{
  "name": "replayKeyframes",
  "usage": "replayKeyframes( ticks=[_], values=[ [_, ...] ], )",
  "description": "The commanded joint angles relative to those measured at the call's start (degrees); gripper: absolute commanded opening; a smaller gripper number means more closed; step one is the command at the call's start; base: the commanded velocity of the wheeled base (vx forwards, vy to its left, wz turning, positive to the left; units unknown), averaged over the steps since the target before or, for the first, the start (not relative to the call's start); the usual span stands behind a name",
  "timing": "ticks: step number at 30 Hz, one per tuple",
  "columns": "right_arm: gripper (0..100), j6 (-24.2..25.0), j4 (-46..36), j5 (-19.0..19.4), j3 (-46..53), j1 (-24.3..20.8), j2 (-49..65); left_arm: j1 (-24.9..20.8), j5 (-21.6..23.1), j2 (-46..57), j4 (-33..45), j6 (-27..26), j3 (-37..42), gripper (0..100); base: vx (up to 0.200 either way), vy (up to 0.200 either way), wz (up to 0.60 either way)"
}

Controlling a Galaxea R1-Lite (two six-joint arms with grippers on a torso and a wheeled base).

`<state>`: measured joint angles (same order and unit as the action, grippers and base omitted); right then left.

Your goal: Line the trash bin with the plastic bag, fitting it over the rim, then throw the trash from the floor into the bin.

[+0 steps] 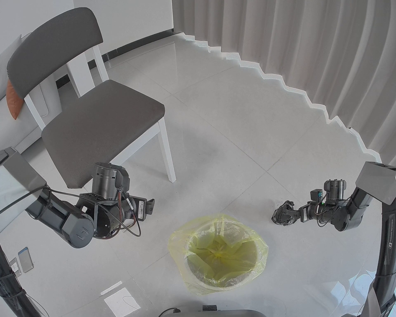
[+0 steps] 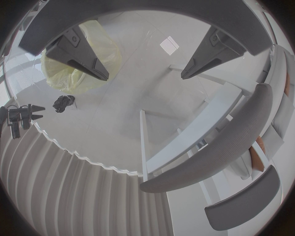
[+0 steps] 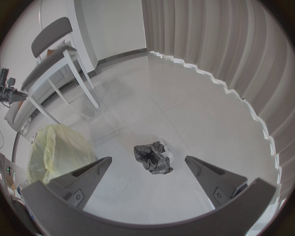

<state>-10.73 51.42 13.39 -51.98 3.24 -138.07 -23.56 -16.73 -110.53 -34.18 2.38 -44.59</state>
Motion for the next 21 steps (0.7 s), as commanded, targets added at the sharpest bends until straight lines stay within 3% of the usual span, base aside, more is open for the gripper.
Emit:
replayKeyframes(
  ticks=[1, 21],
  values=[
    [100, 0.1, -4.7, -1.9, -8.2, -0.5, -6.3, 0.4, -0.1, 1.2, -0.5, -0.3, -0.1, 100, 0.0, 0.0, 0.0],
    [100, 2.0, -34.3, -1.6, -41.2, -1.7, -19.3, 0.3, -0.1, -1.1, -0.6, -0.3, -3.3, 100, 0.0, 0.0, 0.0]
  ],
)
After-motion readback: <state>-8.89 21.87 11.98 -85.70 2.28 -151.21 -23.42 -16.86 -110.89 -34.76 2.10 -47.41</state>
